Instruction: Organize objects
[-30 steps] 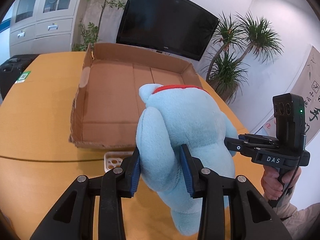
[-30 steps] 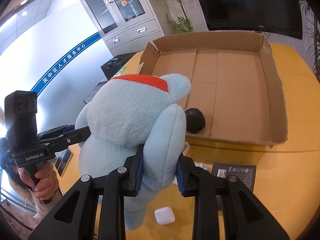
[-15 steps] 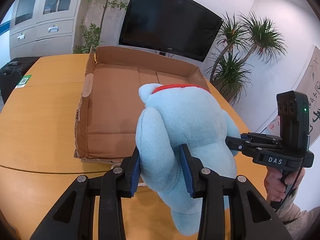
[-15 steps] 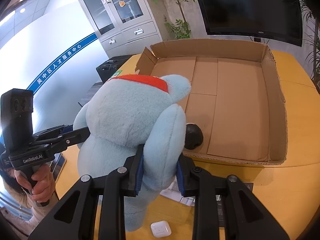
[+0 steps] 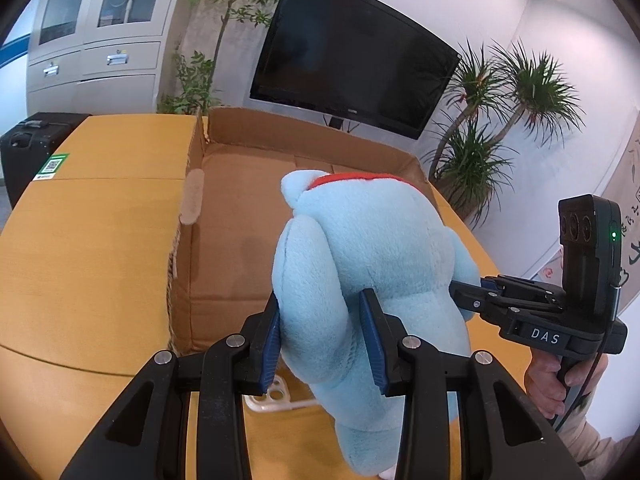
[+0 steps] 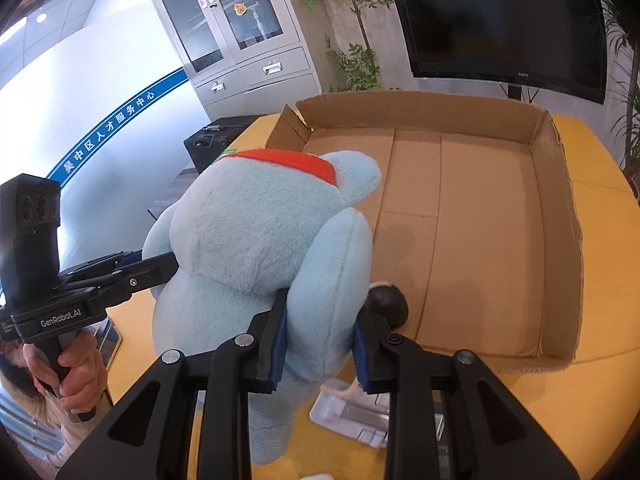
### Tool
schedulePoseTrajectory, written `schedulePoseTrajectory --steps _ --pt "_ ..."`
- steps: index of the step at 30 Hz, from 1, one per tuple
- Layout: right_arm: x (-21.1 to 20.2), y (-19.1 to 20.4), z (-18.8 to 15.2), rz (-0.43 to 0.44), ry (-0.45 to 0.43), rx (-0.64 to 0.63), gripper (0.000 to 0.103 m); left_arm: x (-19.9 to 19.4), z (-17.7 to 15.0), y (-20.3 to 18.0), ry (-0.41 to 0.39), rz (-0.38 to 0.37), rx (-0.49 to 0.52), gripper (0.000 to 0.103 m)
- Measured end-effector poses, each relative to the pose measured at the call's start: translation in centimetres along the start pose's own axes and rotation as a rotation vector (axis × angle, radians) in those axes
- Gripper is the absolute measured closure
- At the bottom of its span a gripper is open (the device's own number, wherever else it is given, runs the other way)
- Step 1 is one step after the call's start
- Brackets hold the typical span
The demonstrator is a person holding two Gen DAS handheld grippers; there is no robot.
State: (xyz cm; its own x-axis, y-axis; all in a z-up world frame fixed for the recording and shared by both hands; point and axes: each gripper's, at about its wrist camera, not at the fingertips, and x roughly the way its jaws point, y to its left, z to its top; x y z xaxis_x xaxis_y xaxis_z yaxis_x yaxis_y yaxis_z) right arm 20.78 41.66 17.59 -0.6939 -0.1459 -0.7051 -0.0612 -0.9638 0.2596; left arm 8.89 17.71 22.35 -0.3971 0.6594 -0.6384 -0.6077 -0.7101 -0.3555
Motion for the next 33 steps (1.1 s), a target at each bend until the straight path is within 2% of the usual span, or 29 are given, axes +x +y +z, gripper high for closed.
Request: schedulePoseTrajectory --steps 14,23,33 --pt "4.8 -0.1 3.4 -0.068 -0.002 -0.023 0.078 4.5 3.1 3.4 -0.004 0.040 -0.033 0.069" --pt "7.4 -0.8 4.0 -0.102 0.010 -0.028 0.078 8.0 3.9 5.1 0.014 0.050 -0.059 0.069" --pt "8.9 -1.1 4.0 -0.114 -0.023 -0.044 0.078 9.4 4.1 5.8 -0.001 0.082 -0.044 0.069"
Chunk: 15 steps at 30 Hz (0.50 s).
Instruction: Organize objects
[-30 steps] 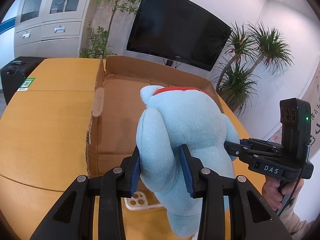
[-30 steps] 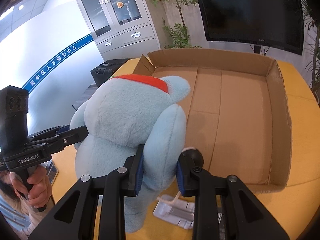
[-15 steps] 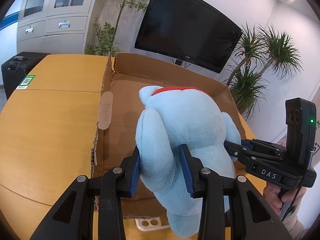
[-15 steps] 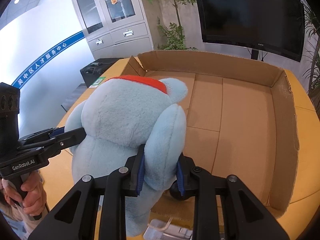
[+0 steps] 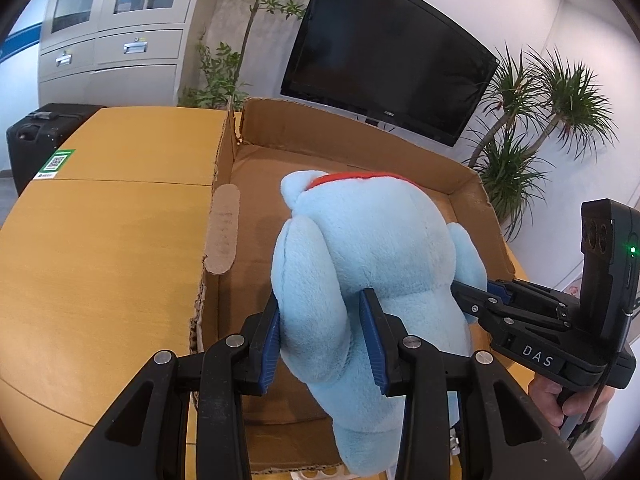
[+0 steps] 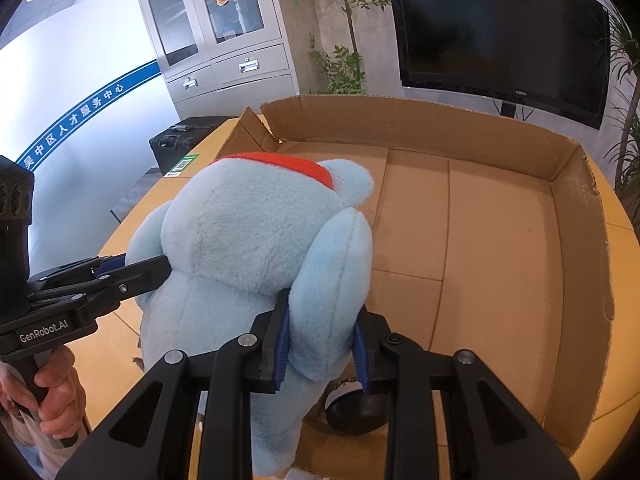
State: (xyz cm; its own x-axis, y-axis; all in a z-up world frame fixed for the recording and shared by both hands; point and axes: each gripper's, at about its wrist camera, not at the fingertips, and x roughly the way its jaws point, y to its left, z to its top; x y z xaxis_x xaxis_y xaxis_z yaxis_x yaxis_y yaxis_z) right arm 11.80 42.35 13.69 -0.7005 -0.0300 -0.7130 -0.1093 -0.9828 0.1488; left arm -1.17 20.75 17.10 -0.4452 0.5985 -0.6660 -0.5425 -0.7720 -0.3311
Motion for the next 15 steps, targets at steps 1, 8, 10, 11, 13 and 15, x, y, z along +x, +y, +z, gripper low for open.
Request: schedulePoseTrajectory --steps 1,8,10,11,13,15 --pt "0.1 0.0 0.0 -0.002 -0.003 -0.003 0.078 0.1 0.0 0.1 -0.002 0.004 0.002 0.069" --pt "1.2 0.1 -0.3 -0.001 0.001 -0.001 0.078 1.3 -0.6 0.7 -0.006 0.026 0.002 0.069" --pt "1.5 0.3 -0.4 -0.011 -0.001 -0.010 0.078 1.8 -0.7 0.9 -0.002 0.030 0.003 0.069" --pt "1.6 0.3 -0.5 -0.013 0.001 -0.013 0.078 2.0 -0.7 1.0 -0.001 0.032 0.004 0.069" --pt "1.9 0.3 -0.6 -0.016 0.002 -0.016 0.078 2.4 -0.9 1.1 -0.001 0.034 0.006 0.069" --pt "2.2 0.2 -0.7 -0.021 -0.002 -0.019 0.078 2.8 -1.0 1.2 -0.002 0.037 0.007 0.069"
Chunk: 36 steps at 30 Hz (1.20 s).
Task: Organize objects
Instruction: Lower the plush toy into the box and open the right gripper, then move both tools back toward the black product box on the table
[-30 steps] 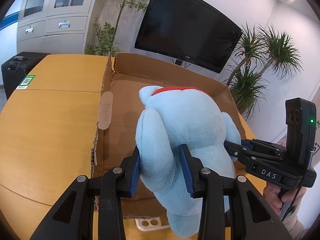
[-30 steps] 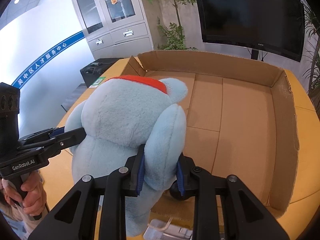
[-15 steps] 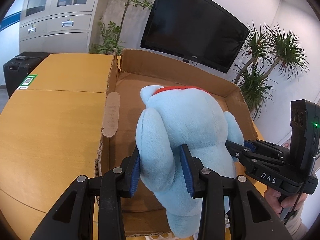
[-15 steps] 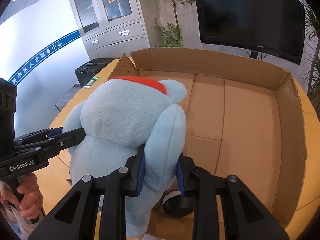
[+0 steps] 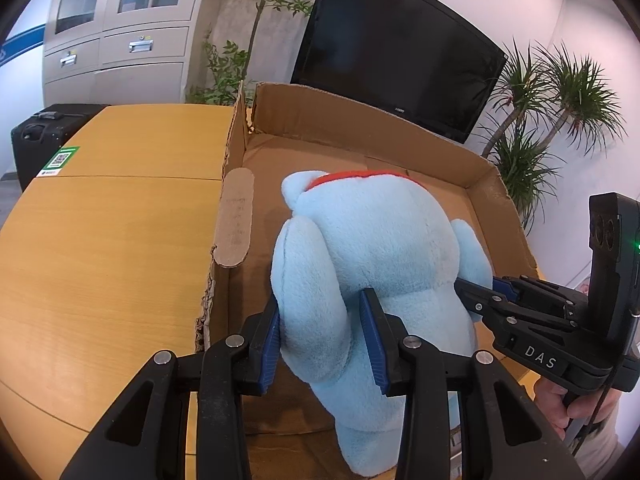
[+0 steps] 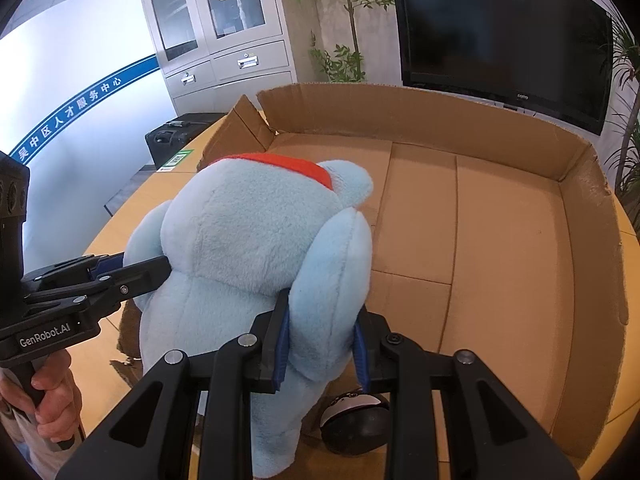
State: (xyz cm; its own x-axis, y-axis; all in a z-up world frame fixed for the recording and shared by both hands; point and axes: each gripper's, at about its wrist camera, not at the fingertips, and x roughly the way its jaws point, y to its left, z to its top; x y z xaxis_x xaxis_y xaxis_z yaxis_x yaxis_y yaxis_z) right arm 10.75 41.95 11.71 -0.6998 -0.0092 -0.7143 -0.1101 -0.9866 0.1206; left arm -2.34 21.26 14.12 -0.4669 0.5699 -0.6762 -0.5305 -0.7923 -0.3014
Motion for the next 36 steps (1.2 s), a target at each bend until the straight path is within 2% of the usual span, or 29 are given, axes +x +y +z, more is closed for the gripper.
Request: schedulePoseTrajectory --steps 14,21,23,25,27,31,32,34,36 --pt "2.7 -0.2 -0.8 -0.026 0.006 -0.018 0.078 3.7 -1.1 0.7 0.036 0.064 0.000 0.068" --pt "2.4 -0.3 -0.8 -0.035 0.000 -0.035 0.072 3.7 -1.1 1.7 0.057 0.086 -0.045 0.058" --pt "2.1 -0.2 -0.9 -0.059 0.000 -0.055 0.067 3.2 -1.1 1.5 0.056 0.100 -0.038 0.054" --pt "1.5 -0.1 -0.9 -0.114 -0.010 -0.078 0.037 2.2 -1.2 0.7 0.046 0.128 -0.013 0.047" --pt "-0.1 -0.2 -1.0 -0.131 -0.072 -0.092 0.025 0.9 -1.1 -0.3 0.023 0.175 0.014 0.039" --pt "-3.8 -1.1 -1.1 -0.160 -0.119 -0.085 0.024 -2.4 -1.1 -3.3 -0.065 0.212 0.088 0.015" --pt "-5.1 -1.6 -1.3 -0.166 -0.137 -0.087 0.024 -3.3 -1.3 -4.4 -0.084 0.214 0.115 0.012" --pt "-8.1 -2.1 -1.8 -0.195 -0.192 -0.094 0.019 -5.1 -1.9 -6.9 -0.113 0.210 0.178 0.001" --pt "-11.6 -2.8 -2.7 -0.231 -0.255 -0.114 0.018 -7.2 -2.8 -10.0 -0.161 0.187 0.247 0.001"
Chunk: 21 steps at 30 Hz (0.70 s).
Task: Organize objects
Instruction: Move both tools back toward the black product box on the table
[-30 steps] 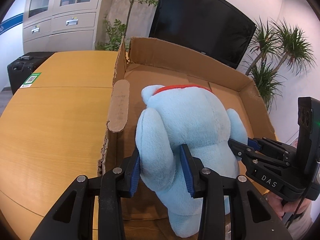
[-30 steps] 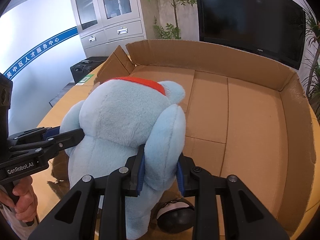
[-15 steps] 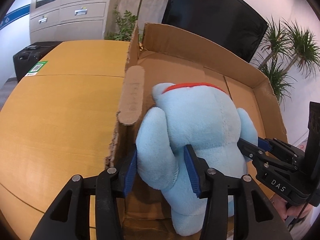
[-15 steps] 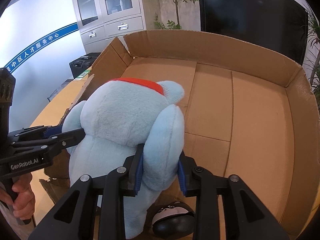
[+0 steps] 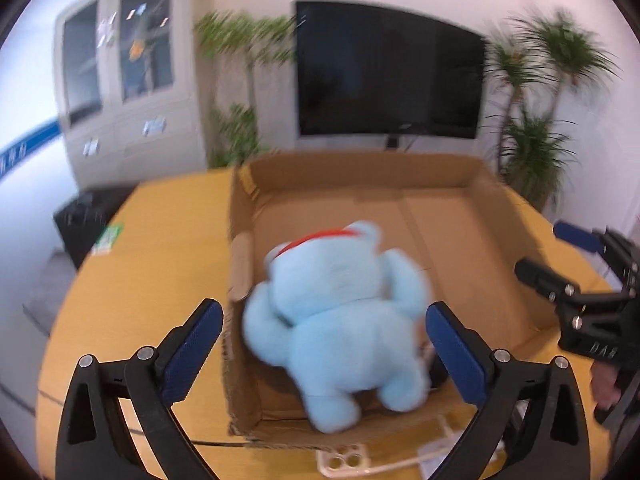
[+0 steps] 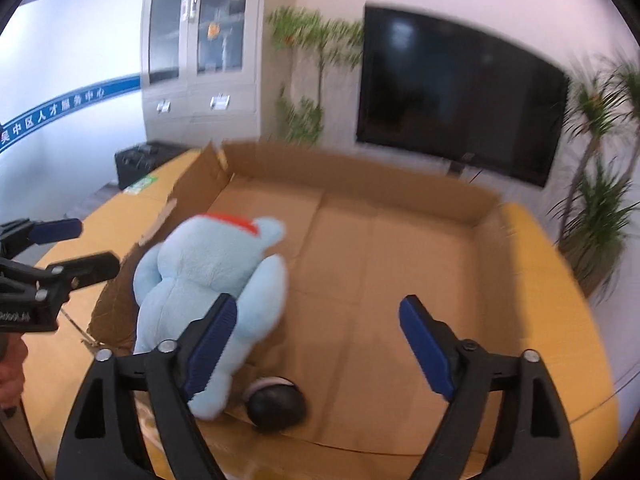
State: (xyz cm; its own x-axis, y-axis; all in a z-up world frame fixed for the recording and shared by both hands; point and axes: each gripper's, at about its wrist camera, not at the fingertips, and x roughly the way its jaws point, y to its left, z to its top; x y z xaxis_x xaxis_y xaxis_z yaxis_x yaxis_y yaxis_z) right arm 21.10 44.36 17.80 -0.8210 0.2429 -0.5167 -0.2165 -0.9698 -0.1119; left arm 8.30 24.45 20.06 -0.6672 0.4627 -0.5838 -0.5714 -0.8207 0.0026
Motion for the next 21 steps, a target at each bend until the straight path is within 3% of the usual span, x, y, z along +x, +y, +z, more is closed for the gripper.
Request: schedulePoseTrajectory --steps 2,3,7,9,15,18,21 --pt "-3.1 -1.6 -0.2 -0.027 -0.045 0.009 0.015 -2.9 -0.2 -2.8 -0.056 -0.055 0.056 0.000" --pt "-4.9 -2.7 -0.5 -0.027 -0.064 0.030 0.000 -3.8 -0.5 -4.0 -0.069 -0.084 0.071 0.000" --pt "-11.4 -7.3 -2.4 -0.035 -0.185 0.175 0.001 -6.3 -2.0 -8.2 -0.035 -0.177 0.065 0.000" --pt "-12.7 -9.3 -2.8 0.001 -0.186 0.237 0.001 -6.5 -2.7 -9.7 0.016 -0.221 0.049 0.000" --pt "-14.2 -12.8 -7.2 0.126 -0.062 0.277 0.001 -5.0 -7.5 -13.3 0.250 -0.349 -0.035 0.000" --pt "-12.4 -13.7 -10.8 0.212 0.052 0.331 0.001 -4.4 -10.8 -14.4 0.337 -0.421 -0.088 0.000" --pt "-10.0 -13.8 -13.8 0.223 0.139 0.369 0.001 -3.4 -13.6 -15.5 0.405 -0.435 -0.144 0.000"
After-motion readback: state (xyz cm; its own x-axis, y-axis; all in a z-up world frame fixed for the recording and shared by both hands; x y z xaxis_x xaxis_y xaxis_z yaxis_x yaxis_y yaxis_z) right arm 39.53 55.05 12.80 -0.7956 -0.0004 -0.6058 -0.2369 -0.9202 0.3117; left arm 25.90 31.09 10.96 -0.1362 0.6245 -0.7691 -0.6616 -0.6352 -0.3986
